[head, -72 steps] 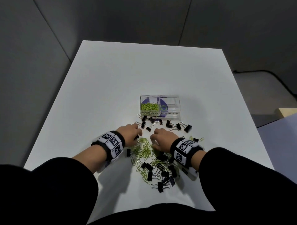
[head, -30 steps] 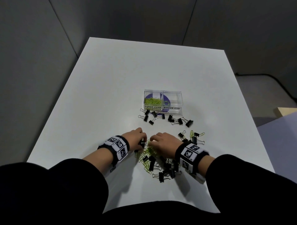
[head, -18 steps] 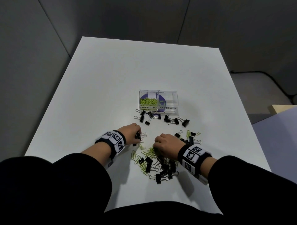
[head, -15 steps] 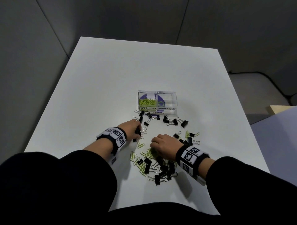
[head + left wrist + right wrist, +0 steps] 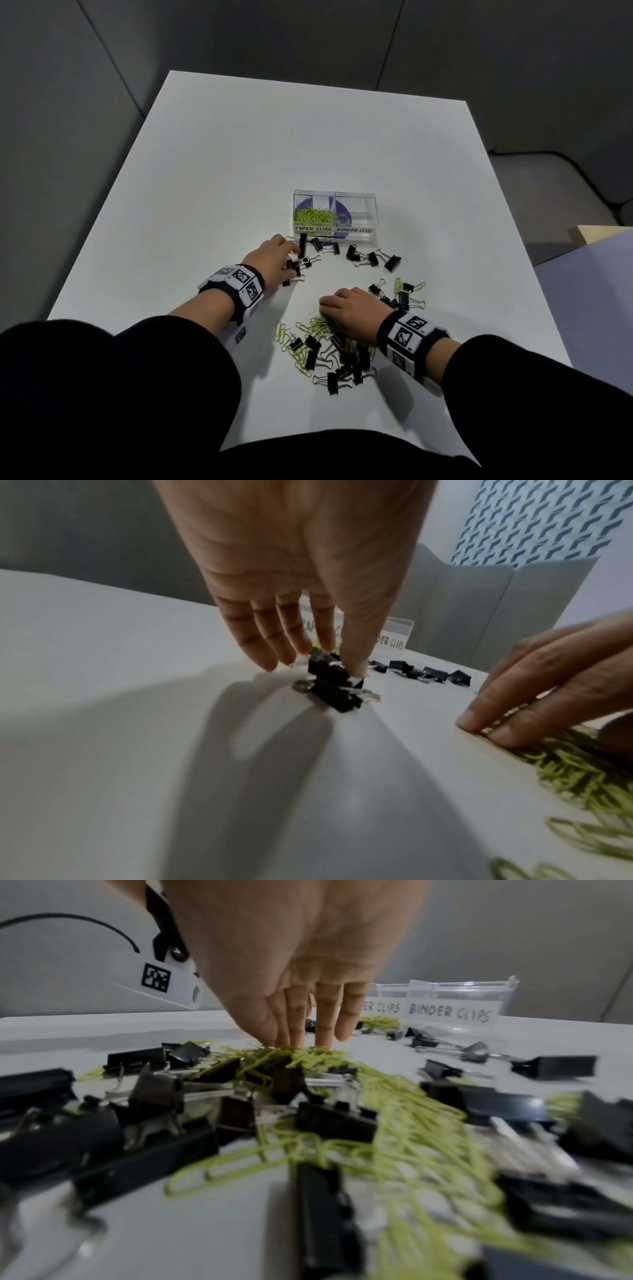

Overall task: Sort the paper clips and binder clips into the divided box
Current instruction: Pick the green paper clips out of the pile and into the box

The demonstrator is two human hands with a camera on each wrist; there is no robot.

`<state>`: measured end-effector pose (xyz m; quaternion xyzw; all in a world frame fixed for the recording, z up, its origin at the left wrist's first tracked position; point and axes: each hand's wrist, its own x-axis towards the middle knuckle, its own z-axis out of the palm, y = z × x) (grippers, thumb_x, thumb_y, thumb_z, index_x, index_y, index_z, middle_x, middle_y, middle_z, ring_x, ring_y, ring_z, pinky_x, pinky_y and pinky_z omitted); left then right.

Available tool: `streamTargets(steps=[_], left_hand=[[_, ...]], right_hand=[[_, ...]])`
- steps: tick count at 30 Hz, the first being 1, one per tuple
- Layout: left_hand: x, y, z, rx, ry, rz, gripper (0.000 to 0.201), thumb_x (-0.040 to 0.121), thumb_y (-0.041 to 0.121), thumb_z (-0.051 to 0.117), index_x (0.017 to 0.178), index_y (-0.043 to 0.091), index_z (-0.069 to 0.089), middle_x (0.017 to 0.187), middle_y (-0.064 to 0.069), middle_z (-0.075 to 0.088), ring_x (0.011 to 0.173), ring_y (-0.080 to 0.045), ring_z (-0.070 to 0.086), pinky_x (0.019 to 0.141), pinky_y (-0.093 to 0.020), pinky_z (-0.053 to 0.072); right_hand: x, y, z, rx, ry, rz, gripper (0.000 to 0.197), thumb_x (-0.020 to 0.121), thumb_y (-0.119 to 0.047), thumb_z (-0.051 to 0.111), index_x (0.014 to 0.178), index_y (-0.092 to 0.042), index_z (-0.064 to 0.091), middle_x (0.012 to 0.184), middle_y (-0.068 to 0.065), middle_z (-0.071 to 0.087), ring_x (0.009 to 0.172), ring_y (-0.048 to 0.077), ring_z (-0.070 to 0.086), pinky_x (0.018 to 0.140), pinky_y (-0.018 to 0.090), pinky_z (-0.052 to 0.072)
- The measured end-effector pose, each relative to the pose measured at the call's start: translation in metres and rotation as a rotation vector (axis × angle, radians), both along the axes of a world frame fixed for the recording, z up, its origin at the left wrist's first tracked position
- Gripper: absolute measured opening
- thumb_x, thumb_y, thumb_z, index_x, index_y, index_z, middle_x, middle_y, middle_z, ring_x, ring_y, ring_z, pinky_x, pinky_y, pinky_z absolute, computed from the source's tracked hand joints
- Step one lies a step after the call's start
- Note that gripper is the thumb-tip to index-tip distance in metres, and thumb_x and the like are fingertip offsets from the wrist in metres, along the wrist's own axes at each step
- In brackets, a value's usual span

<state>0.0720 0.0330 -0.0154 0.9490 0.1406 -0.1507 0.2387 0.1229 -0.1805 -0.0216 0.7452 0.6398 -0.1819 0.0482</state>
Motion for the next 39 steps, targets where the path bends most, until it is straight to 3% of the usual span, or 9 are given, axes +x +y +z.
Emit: streamTargets(steps=[3, 6, 10, 18, 21, 24, 27, 34, 39], left_hand=[[-0.020, -0.002, 0.016, -0.018, -0.004, -0.041, 0.036, 0.086, 0.036, 0.061, 0.116, 0.020, 0.051, 0.116, -0.001, 0.050, 0.095, -0.016, 0.052, 0.078, -0.027, 0.044], [-0.051, -0.011, 0.018, -0.049, 0.253, -0.169, 0.044, 0.079, 0.042, 0.067, 0.113, 0.021, 0.049, 0.100, 0.004, 0.057, 0.085, -0.013, 0.055, 0.072, -0.024, 0.043], [-0.074, -0.023, 0.004, 0.051, 0.319, -0.308, 0.047, 0.076, 0.039, 0.069, 0.115, 0.023, 0.048, 0.110, 0.001, 0.053, 0.095, -0.017, 0.054, 0.079, -0.029, 0.045], [-0.054, -0.037, 0.000, -0.089, 0.136, -0.144, 0.022, 0.093, 0.021, 0.051, 0.112, 0.013, 0.057, 0.114, -0.006, 0.059, 0.095, -0.016, 0.057, 0.079, -0.021, 0.042], [-0.042, -0.054, 0.001, -0.117, 0.101, -0.095, 0.031, 0.091, 0.029, 0.052, 0.119, 0.014, 0.051, 0.123, -0.007, 0.053, 0.103, -0.019, 0.058, 0.088, -0.027, 0.048], [-0.031, -0.072, 0.000, -0.119, 0.141, -0.058, 0.062, 0.079, 0.045, 0.065, 0.129, 0.018, 0.042, 0.129, -0.005, 0.044, 0.111, -0.022, 0.053, 0.095, -0.036, 0.048], [-0.023, -0.089, 0.000, -0.065, 0.154, -0.102, 0.070, 0.074, 0.043, 0.072, 0.132, 0.020, 0.039, 0.128, -0.007, 0.040, 0.115, -0.025, 0.047, 0.095, -0.037, 0.048], [-0.014, -0.097, -0.002, -0.016, 0.172, -0.196, 0.055, 0.079, 0.026, 0.069, 0.126, 0.015, 0.045, 0.126, -0.011, 0.040, 0.112, -0.028, 0.048, 0.093, -0.039, 0.047], [-0.017, -0.095, -0.002, 0.038, 0.145, -0.192, 0.059, 0.078, 0.029, 0.067, 0.129, 0.013, 0.041, 0.127, -0.011, 0.039, 0.117, -0.029, 0.044, 0.094, -0.038, 0.045]], right_hand=[[0.006, -0.013, 0.002, 0.047, 0.021, -0.037, 0.040, 0.094, -0.022, 0.049, 0.133, -0.015, 0.047, 0.139, 0.006, 0.050, 0.120, 0.029, 0.051, 0.097, 0.042, 0.043], [0.011, -0.018, 0.008, -0.019, 0.025, -0.143, 0.053, 0.091, -0.030, 0.051, 0.140, -0.021, 0.034, 0.147, 0.007, 0.037, 0.128, 0.026, 0.043, 0.105, 0.039, 0.038], [0.010, -0.015, 0.013, -0.130, 0.014, -0.201, 0.058, 0.088, -0.037, 0.053, 0.140, -0.023, 0.031, 0.143, 0.007, 0.037, 0.124, 0.026, 0.042, 0.104, 0.039, 0.040], [0.000, -0.006, 0.011, -0.133, 0.055, -0.274, 0.041, 0.092, -0.020, 0.047, 0.133, -0.015, 0.043, 0.133, 0.009, 0.044, 0.117, 0.028, 0.045, 0.093, 0.040, 0.046], [0.004, -0.007, 0.013, -0.091, 0.076, -0.319, 0.034, 0.093, -0.017, 0.043, 0.127, -0.013, 0.049, 0.126, 0.009, 0.052, 0.111, 0.027, 0.051, 0.088, 0.039, 0.049], [0.010, -0.012, 0.014, -0.068, 0.052, -0.377, 0.029, 0.093, -0.021, 0.047, 0.121, -0.013, 0.052, 0.123, 0.009, 0.053, 0.109, 0.026, 0.051, 0.090, 0.039, 0.050], [0.013, -0.020, 0.016, -0.109, 0.074, -0.396, 0.023, 0.088, -0.017, 0.050, 0.111, -0.013, 0.054, 0.120, 0.008, 0.052, 0.107, 0.024, 0.050, 0.088, 0.038, 0.050], [0.013, -0.030, 0.016, -0.179, 0.072, -0.327, 0.064, 0.080, -0.034, 0.062, 0.136, -0.013, 0.037, 0.133, 0.009, 0.043, 0.119, 0.026, 0.043, 0.099, 0.036, 0.043], [0.004, -0.014, 0.010, -0.119, 0.036, -0.373, 0.056, 0.081, -0.032, 0.056, 0.131, -0.011, 0.039, 0.132, 0.011, 0.044, 0.117, 0.029, 0.044, 0.099, 0.037, 0.042]])
